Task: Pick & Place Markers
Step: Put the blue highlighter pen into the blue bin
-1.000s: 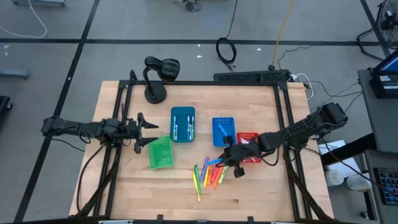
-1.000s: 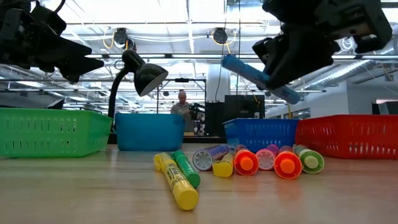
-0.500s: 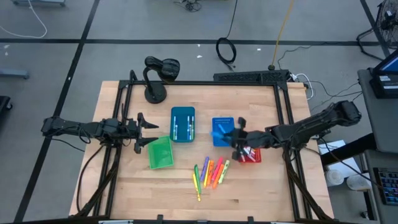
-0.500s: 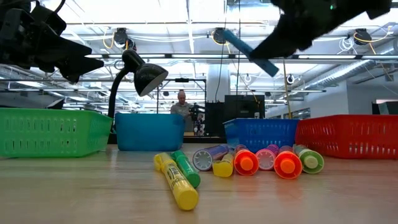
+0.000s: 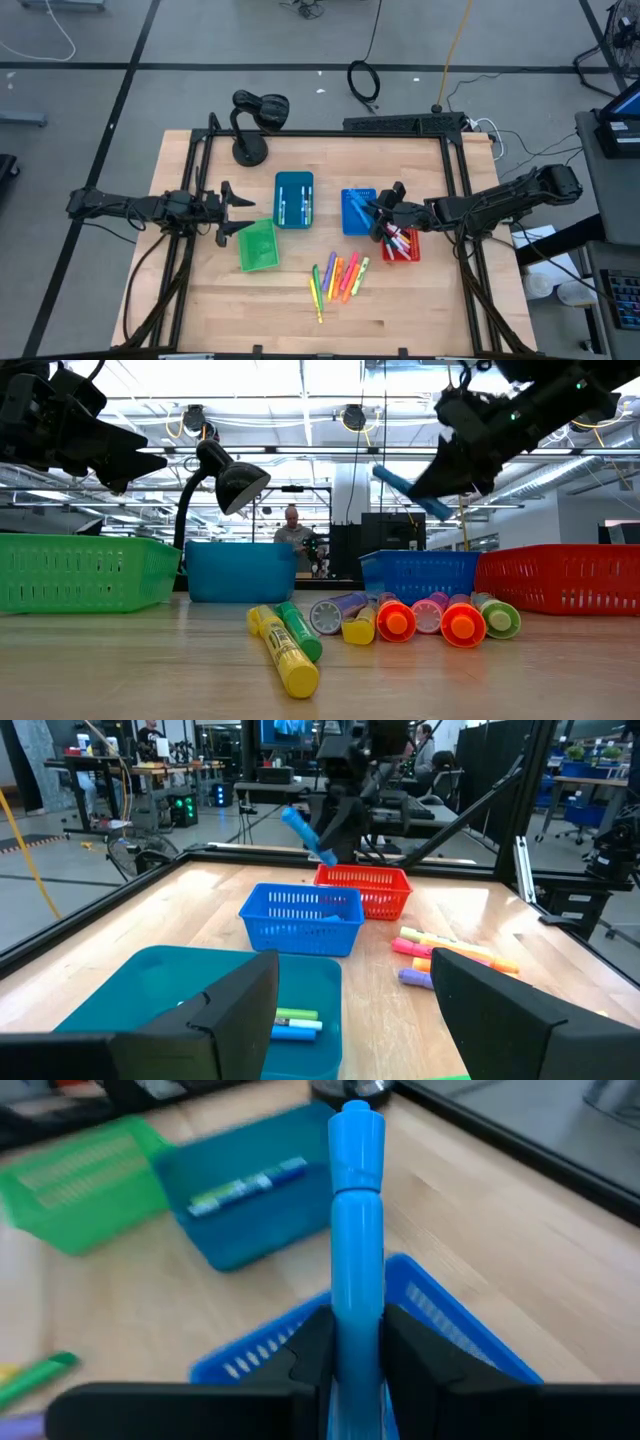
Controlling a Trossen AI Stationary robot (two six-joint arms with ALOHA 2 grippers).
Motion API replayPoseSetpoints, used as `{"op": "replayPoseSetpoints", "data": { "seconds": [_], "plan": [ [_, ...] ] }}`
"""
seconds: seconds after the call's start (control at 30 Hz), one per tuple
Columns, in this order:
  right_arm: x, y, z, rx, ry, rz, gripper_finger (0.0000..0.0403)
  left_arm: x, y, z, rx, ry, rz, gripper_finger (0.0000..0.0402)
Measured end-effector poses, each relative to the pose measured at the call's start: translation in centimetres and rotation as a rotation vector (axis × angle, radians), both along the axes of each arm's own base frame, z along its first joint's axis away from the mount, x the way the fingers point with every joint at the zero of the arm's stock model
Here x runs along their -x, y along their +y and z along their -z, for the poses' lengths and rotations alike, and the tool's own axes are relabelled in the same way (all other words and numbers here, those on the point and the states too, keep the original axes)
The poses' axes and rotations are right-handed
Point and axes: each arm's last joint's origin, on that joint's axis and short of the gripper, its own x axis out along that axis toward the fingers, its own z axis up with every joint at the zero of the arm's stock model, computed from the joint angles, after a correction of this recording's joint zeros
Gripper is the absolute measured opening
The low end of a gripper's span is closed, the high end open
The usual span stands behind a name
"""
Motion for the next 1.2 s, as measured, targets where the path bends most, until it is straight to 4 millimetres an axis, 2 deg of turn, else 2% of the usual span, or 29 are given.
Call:
{"op": "replayPoseSetpoints", "data": {
  "seconds": [0.2, 0.4, 0.57, 0.97, 1.2],
  "plan": [
    [0.3, -0.5, 0.5, -0.025, 0.049, 0.039, 0.0058, 0.0, 0.0, 0.0, 0.0, 0.0, 0.0, 0.0267],
    [0.1, -0.2, 0.3, -0.09, 0.028, -0.047, 0.0059, 0.0, 0.0, 0.0, 0.0, 0.0, 0.0, 0.0267],
    [0.0, -0.2, 0.2, -0.094, 0.013, -0.047, 0.0061, 0.0, 0.0, 0.0, 0.0, 0.0, 0.0, 0.0267],
    [1.1, -0.3, 2.4, -0.156, -0.136, -0.027, 0.0063, 0.0, 0.0, 0.0, 0.0, 0.0, 0.0, 0.0267],
    [1.3, -0.3, 2.7, -0.153, -0.1, -0.02, 0.0058, 0.0, 0.0, 0.0, 0.0, 0.001, 0.0, 0.0267]
  ]
}}
